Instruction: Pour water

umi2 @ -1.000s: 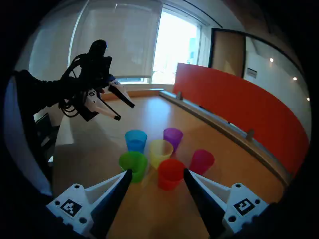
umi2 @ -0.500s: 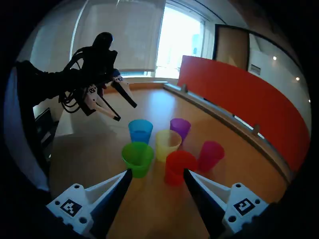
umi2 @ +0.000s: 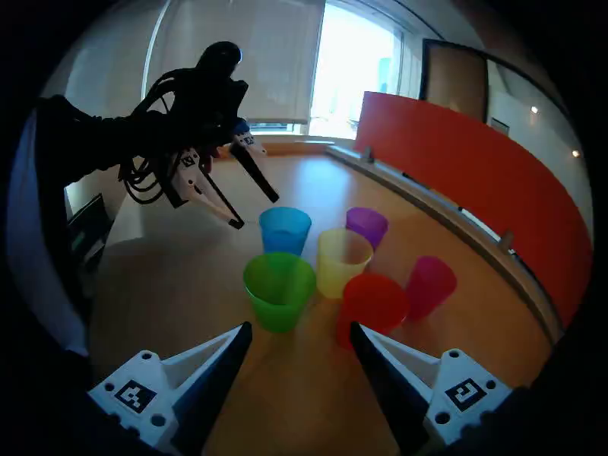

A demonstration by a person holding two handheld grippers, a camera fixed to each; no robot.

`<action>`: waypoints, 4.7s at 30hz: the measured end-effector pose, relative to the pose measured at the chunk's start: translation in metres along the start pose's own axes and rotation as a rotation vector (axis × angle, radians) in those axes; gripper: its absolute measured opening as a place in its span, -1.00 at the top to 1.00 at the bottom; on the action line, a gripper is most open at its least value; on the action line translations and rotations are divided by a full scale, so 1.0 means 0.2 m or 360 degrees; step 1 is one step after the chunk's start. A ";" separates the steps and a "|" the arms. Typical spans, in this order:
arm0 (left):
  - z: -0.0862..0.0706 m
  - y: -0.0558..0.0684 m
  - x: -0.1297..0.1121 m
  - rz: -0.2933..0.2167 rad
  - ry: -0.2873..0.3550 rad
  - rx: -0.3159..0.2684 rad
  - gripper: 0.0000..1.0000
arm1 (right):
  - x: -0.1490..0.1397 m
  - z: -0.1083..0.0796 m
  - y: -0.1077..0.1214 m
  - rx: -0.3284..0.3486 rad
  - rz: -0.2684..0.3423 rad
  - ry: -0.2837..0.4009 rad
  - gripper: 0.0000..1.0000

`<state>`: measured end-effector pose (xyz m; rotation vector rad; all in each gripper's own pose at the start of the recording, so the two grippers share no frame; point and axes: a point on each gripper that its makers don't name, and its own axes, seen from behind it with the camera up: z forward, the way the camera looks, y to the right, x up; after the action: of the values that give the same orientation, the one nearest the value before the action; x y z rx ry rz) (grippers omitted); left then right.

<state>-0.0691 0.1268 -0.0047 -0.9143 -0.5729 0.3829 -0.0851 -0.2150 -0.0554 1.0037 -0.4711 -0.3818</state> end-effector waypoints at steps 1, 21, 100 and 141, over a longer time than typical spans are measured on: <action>0.01 0.00 0.00 0.0002 -0.0006 -0.0004 -1.00 | 0.00 0.01 0.00 0.0004 0.0001 -0.0002 -0.99; 0.17 -0.04 0.00 0.0033 -0.0075 -0.0044 -1.00 | -0.05 0.12 -0.02 0.0068 -0.0012 -0.0033 -0.99; 0.03 -0.11 0.03 -0.0018 0.0039 0.0090 -0.70 | 0.07 0.38 -0.12 0.0165 0.0000 0.0062 -0.80; -0.26 -0.07 0.45 -0.0079 0.0486 0.0292 -0.70 | 0.57 -0.02 0.00 -0.0127 0.0010 0.0488 -0.81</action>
<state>0.0338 0.1343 0.0092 -0.7619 -0.2746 0.2405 0.0117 -0.2713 -0.0346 0.9628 -0.1808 -0.2331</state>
